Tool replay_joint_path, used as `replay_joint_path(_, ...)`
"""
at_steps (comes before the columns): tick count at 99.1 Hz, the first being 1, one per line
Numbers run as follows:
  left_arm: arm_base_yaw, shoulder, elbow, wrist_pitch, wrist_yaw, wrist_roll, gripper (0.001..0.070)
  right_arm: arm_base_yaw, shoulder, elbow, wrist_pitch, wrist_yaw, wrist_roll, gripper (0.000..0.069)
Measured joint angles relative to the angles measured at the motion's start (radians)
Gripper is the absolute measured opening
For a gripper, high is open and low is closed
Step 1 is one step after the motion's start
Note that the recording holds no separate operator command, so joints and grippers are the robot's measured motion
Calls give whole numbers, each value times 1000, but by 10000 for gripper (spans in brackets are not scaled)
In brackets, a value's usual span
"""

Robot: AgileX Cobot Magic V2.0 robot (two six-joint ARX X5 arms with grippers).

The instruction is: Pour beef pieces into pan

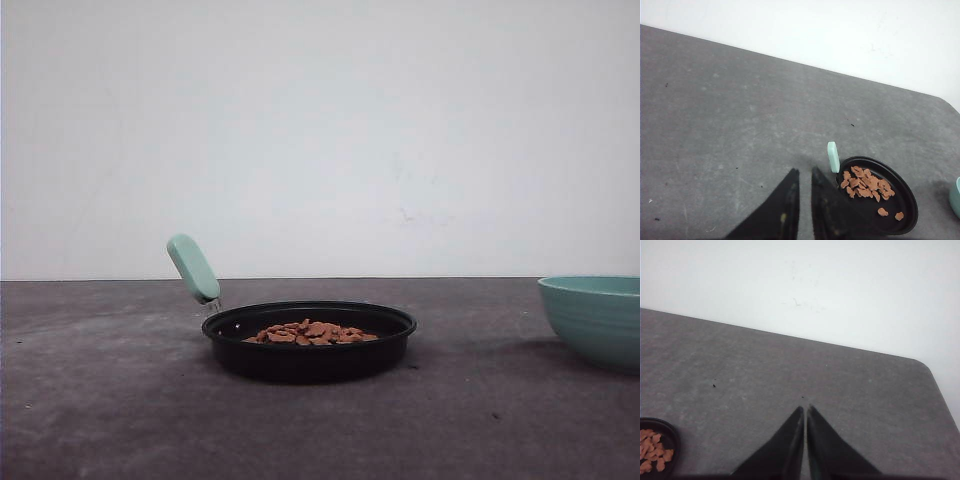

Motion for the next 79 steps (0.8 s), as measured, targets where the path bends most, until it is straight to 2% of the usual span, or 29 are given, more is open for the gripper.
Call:
replay_joint_path(51, 0, 0, 0, 0, 0, 0, 16, 4, -23, 0, -1, 0, 0, 7)
replay_joint_path(69, 0, 0, 0, 0, 0, 0, 16, -3, -116, -11, -122, 41, 6, 7)
replay_joint_path(79, 0, 0, 0, 0, 0, 0, 16, -37, -195, -100, -66, 45, 5, 7)
